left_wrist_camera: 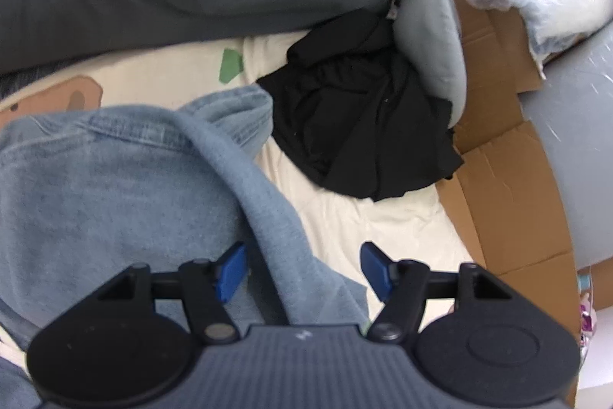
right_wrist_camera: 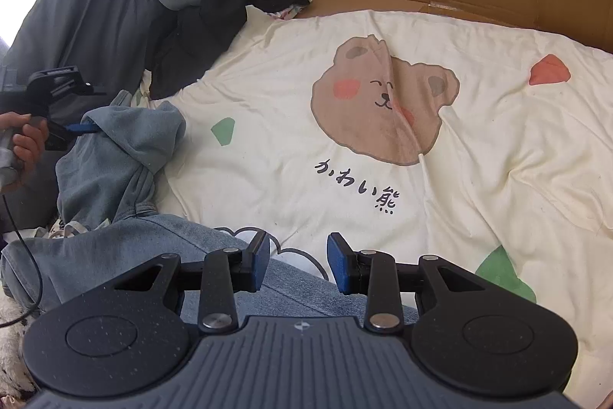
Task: Fold clothes
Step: 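Lower the jeans waistband onto the duvet with the left gripper, then grasp the jeans leg hem with the right gripper while the left gripper holds the waistband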
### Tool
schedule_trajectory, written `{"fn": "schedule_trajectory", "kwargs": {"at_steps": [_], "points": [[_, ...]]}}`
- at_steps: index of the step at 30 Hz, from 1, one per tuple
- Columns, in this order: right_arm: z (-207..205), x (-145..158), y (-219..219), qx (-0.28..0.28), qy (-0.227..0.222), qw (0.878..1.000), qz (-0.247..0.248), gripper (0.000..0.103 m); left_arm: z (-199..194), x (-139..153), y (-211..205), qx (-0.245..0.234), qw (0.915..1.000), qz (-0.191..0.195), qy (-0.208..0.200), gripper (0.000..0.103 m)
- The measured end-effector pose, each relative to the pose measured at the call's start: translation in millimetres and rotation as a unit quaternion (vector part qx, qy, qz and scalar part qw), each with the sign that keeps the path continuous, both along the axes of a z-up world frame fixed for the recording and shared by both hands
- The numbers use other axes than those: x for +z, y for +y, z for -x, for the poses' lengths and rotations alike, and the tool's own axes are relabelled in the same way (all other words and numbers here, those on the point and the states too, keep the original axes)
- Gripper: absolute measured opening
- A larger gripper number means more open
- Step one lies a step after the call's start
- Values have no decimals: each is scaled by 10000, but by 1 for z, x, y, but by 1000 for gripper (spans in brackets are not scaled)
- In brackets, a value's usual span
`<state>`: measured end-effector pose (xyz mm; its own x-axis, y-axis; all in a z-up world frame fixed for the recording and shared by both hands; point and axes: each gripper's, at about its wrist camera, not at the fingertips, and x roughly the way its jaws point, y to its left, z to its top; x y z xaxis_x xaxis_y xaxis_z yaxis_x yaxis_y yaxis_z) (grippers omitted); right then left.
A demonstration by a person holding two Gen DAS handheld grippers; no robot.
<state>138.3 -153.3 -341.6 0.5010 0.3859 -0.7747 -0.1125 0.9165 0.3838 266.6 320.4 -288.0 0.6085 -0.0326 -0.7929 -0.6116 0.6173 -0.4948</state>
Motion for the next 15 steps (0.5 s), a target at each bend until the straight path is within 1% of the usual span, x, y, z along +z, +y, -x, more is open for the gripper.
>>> {"fn": "schedule_trajectory", "kwargs": {"at_steps": [3,4,5,7,11,15], "points": [[-2,-1,1,4,7,10000,-19,40,-3,-11,3,11,10000,52,35,52],[-2,-1,2,21,-4,10000,-21,40,-3,-14,4,33,9999,115,36,38],[-3,0,3,36,-14,10000,-22,40,-2,-16,6,67,9999,149,37,20],[-4,0,4,58,-31,10000,-25,40,2,-15,8,140,9998,107,50,4],[-5,0,7,86,-41,9999,-53,40,21,-5,8,73,9999,-64,57,4],[-8,0,10,136,-64,9999,-73,40,52,6,11,54,9998,-141,101,3]]}}
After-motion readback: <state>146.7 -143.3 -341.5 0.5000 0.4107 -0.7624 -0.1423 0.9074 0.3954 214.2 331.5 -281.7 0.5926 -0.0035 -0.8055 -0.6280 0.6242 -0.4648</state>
